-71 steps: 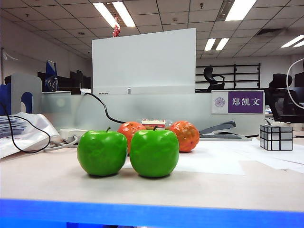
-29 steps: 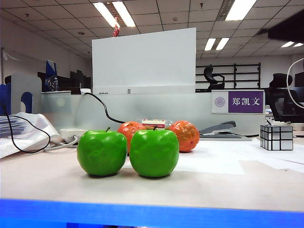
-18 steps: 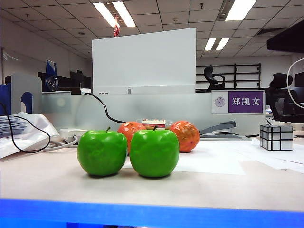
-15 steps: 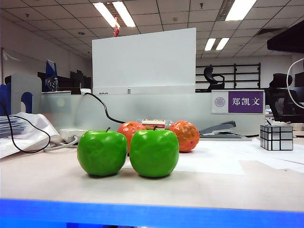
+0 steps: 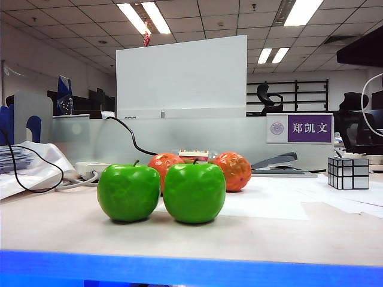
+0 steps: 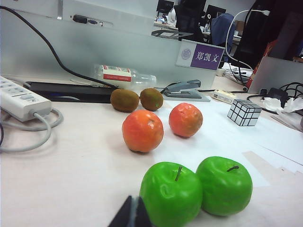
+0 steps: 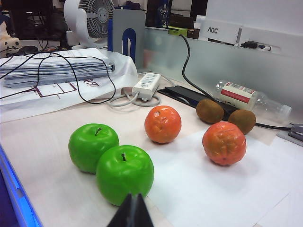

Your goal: Put the same fruits together.

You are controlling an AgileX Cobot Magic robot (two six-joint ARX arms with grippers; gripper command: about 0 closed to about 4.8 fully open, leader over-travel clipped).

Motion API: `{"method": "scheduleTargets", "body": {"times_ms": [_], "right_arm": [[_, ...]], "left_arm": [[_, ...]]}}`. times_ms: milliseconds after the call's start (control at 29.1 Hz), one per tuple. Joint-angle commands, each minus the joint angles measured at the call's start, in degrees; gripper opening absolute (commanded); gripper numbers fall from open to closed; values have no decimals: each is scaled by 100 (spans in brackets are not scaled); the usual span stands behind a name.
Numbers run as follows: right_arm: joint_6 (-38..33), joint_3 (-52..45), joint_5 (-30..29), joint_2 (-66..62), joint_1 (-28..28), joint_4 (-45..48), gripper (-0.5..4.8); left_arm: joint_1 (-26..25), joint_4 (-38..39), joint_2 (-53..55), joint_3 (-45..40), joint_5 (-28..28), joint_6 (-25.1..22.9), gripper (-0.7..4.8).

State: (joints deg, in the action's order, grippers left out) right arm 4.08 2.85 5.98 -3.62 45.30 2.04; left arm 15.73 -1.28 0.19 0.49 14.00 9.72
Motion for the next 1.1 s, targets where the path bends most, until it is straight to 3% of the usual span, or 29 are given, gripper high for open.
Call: {"method": "scheduleTargets", "body": {"times_ms": [34, 137, 446, 652, 755, 927, 1098], "right_arm": [[140, 15, 52, 13, -35, 39, -5], [195, 15, -232, 50, -601, -63, -5], [188, 11, -201, 354, -4153, -201, -5], [-450, 9, -243, 354, -5219, -317, -5], [-728, -31, -804, 354, -5576, -354, -5], [-726, -201, -1102, 354, -5720, -363, -5], [-678, -240, -778, 354, -5720, -479, -5]], "left_arm": [[2, -50, -7, 7, 37, -24, -5], [2, -48, -7, 7, 35, -24, -5], [2, -52, -7, 7, 37, -24, -5], [2, -50, -7, 7, 37, -24, -5], [2, -48, -7, 7, 37, -24, -5], [2, -48, -7, 7, 35, -24, -5], [2, -50, -7, 7, 35, -24, -5]]}}
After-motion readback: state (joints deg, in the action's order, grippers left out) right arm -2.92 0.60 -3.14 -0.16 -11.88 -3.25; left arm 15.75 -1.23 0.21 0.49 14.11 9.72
